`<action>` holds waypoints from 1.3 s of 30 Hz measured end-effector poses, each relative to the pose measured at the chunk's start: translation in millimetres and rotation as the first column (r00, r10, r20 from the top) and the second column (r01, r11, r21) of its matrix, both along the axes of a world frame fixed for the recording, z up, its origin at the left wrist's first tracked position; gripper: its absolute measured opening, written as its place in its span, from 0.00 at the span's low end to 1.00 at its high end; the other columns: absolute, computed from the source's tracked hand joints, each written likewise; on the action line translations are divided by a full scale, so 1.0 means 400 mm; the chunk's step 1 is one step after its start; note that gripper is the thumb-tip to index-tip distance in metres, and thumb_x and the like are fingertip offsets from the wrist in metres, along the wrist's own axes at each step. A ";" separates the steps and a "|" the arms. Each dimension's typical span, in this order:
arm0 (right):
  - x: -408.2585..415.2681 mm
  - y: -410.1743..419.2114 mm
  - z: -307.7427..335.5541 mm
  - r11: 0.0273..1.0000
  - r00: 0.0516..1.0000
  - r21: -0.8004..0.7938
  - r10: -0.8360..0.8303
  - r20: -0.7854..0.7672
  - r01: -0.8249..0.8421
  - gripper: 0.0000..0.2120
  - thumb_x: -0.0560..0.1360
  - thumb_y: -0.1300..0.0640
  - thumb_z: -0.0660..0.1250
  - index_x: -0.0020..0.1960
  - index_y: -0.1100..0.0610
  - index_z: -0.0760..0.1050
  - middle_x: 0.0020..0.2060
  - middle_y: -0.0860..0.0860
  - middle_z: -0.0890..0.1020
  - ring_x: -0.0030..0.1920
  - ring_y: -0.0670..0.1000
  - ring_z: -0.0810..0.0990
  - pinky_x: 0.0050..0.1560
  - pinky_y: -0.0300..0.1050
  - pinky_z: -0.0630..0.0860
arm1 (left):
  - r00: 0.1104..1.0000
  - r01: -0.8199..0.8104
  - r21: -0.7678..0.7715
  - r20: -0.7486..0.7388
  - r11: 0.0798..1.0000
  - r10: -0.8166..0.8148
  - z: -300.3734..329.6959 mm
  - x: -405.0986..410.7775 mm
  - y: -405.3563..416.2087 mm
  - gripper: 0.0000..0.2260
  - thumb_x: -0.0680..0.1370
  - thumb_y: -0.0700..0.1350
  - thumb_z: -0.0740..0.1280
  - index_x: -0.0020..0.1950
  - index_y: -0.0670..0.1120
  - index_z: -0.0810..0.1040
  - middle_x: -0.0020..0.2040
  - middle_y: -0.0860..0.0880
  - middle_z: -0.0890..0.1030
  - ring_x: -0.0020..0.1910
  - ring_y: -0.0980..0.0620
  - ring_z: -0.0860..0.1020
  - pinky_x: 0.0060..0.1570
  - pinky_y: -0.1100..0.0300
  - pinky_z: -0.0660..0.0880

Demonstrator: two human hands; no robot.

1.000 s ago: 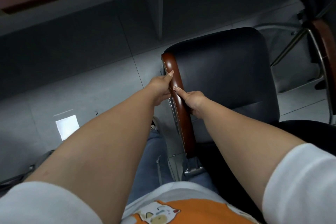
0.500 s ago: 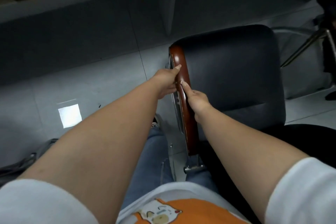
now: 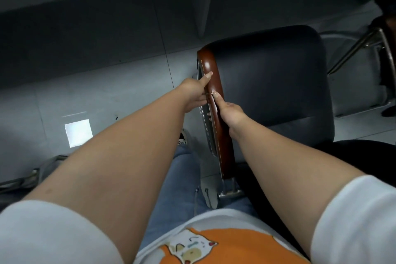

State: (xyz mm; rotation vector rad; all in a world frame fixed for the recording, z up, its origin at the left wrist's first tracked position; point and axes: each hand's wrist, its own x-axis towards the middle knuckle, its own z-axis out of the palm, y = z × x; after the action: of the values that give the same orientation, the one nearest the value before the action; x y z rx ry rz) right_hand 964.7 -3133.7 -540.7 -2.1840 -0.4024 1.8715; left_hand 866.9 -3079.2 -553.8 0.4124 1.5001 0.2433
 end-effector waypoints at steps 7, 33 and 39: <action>0.001 -0.012 0.005 0.999 1.000 0.030 -0.021 0.008 0.020 0.23 0.75 0.42 0.63 0.57 0.61 0.75 0.41 0.54 0.81 0.42 0.52 0.79 0.42 0.43 0.74 | 0.993 -0.069 -0.010 0.092 0.998 0.070 -0.003 -0.012 -0.021 0.18 0.78 0.51 0.63 0.64 0.42 0.72 0.54 0.48 0.79 0.54 0.52 0.78 0.55 0.61 0.75; -0.069 -0.043 0.169 0.902 0.950 0.403 -0.247 0.189 0.155 0.09 0.75 0.48 0.66 0.45 0.54 0.78 0.45 0.55 0.83 0.48 0.56 0.82 0.55 0.54 0.78 | 0.999 0.027 0.179 0.035 0.983 -0.033 0.228 -0.099 -0.064 0.13 0.78 0.47 0.64 0.59 0.41 0.74 0.56 0.42 0.80 0.57 0.49 0.79 0.57 0.60 0.75; -0.080 -0.140 0.208 0.878 0.971 0.467 -0.195 0.138 0.110 0.10 0.76 0.49 0.65 0.44 0.55 0.77 0.40 0.52 0.82 0.47 0.55 0.81 0.57 0.53 0.76 | 0.998 -0.061 0.257 -0.002 0.964 0.064 0.289 -0.108 -0.207 0.11 0.79 0.47 0.62 0.56 0.42 0.75 0.47 0.47 0.80 0.50 0.51 0.79 0.50 0.61 0.75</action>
State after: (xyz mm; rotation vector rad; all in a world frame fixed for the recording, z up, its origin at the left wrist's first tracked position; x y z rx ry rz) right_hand 932.8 -3189.5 -457.5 -1.9940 -0.6140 1.3304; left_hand 823.8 -3161.8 -438.3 0.5741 1.4975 0.4898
